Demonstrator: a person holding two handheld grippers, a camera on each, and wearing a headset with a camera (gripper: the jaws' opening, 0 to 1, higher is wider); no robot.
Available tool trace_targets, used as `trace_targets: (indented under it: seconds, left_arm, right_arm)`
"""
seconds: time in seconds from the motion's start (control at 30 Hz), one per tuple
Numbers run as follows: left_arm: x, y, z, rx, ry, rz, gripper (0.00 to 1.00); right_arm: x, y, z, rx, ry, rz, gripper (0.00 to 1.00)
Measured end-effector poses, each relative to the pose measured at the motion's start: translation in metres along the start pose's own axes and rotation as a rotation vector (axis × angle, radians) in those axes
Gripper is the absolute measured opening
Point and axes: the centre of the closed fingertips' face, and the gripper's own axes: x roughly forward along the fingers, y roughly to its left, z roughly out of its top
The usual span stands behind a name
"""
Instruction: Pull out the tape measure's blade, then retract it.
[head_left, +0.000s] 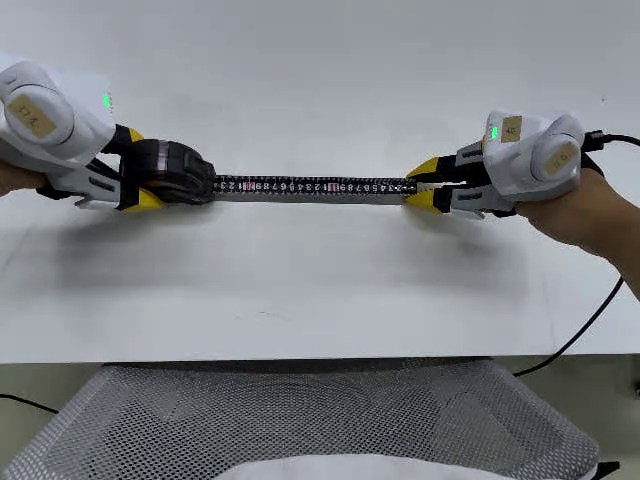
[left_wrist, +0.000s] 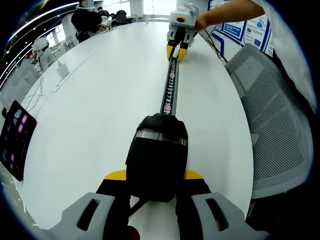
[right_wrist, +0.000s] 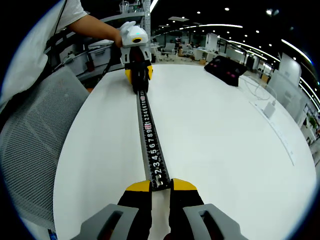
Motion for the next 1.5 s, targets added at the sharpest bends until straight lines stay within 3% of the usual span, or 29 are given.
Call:
trace_targets:
  seconds: [0.93,1.1,1.17,1.23,1.5]
  left_arm:
    - [0.0025,0.0034,-0.0009,-0.007,-0.001,0.034,0.3]
    - [0.0027,0.0029,-0.0005,-0.011,0.0,0.028,0.32]
    - [0.0034,-0.0002,0.001,-0.046,-0.01,0.014,0.41]
    - [0.0035,0.0017,-0.0003,-0.01,-0.002,0.03,0.39]
    - [-0.0004,0.0041,-0.0001,-0.043,-0.014,0.038,0.4]
  right_arm:
    - [-0.0008,0.001,-0.0002,-0.017,0.037,0.038,0.11]
    - [-0.0044,-0.0002,-0.0004,0.018,0.04,0.04,0.19]
    - [-0.0059,0.0002,-0.0001,0.024,0.036,0.043,0.2]
    - [-0.0064,-0.0004,-0.0004,0.034,0.037,0.04,0.21]
    - [-0.0078,-0.0005,0.0027,0.056,0.022,0.033,0.22]
